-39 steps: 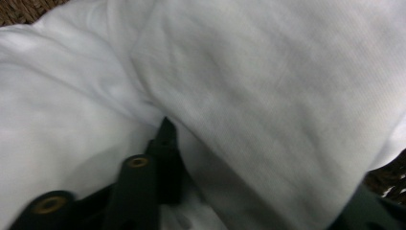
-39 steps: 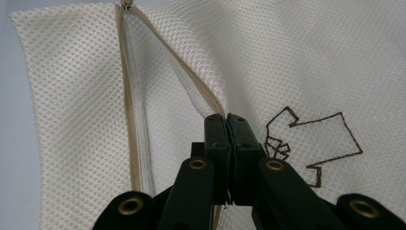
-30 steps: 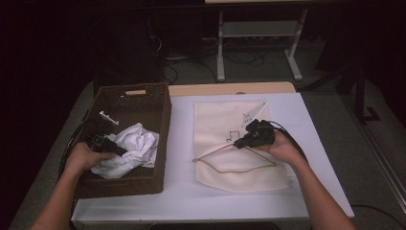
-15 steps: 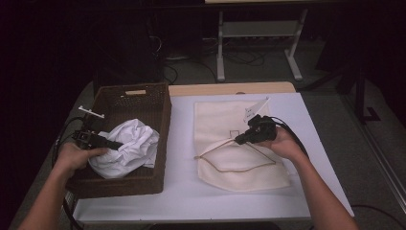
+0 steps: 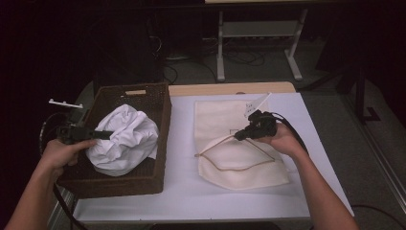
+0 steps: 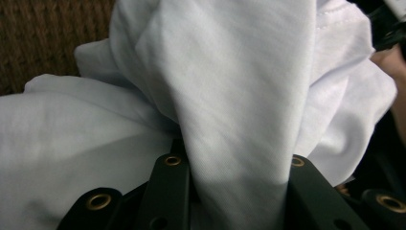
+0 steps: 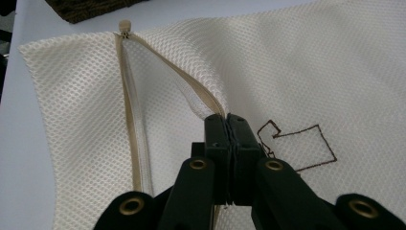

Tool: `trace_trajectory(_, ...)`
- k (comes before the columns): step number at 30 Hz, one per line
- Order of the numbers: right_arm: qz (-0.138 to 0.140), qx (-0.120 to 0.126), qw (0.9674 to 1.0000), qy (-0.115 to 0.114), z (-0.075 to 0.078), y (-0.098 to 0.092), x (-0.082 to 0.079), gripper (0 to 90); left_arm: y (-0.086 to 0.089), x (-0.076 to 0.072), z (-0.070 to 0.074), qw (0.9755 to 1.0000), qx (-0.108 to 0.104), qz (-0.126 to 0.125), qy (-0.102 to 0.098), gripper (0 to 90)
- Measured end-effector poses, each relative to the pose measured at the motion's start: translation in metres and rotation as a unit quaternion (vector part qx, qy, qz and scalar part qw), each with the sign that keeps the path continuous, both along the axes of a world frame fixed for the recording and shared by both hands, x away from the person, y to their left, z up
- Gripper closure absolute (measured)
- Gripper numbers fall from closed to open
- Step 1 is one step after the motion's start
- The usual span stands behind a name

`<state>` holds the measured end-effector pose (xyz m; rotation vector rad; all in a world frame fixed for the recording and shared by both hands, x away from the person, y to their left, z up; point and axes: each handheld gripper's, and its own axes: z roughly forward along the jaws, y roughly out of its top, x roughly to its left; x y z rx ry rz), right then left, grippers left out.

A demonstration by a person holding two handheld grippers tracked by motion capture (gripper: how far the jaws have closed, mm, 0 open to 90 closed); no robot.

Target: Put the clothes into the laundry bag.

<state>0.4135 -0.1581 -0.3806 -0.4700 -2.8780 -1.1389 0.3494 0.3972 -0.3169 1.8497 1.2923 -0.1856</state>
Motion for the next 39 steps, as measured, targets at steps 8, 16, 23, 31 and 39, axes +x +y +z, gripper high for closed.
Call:
trace_trajectory(8, -0.005, 0.003, 0.9999, -0.009, 0.012, -0.002, 0.005, 88.2, 0.002, -0.002, 0.021, 0.9996, -0.021, -0.005, -0.02, 75.1)
trace_trajectory(16, -0.009, 0.007, 0.9999, -0.005, 0.015, -0.005, 0.008, 88.2, -0.002, -0.005, 0.042, 0.9989, -0.026, -0.01, -0.038, 75.1)
trace_trajectory(23, -0.012, 0.009, 0.9999, -0.004, 0.017, -0.006, 0.01, 88.3, -0.009, -0.008, 0.055, 0.9974, -0.049, -0.029, -0.044, 75.1)
trace_trajectory(31, -0.009, 0.007, 0.9999, -0.011, 0.029, 0.0, 0.017, 88.3, -0.021, -0.011, 0.08, 0.9959, -0.052, -0.046, -0.059, 75.1)
trace_trajectory(39, -0.019, 0.021, 0.9995, -0.009, 0.033, -0.005, 0.026, 88.3, -0.039, -0.007, 0.106, 0.9941, -0.049, -0.066, -0.071, 75.1)
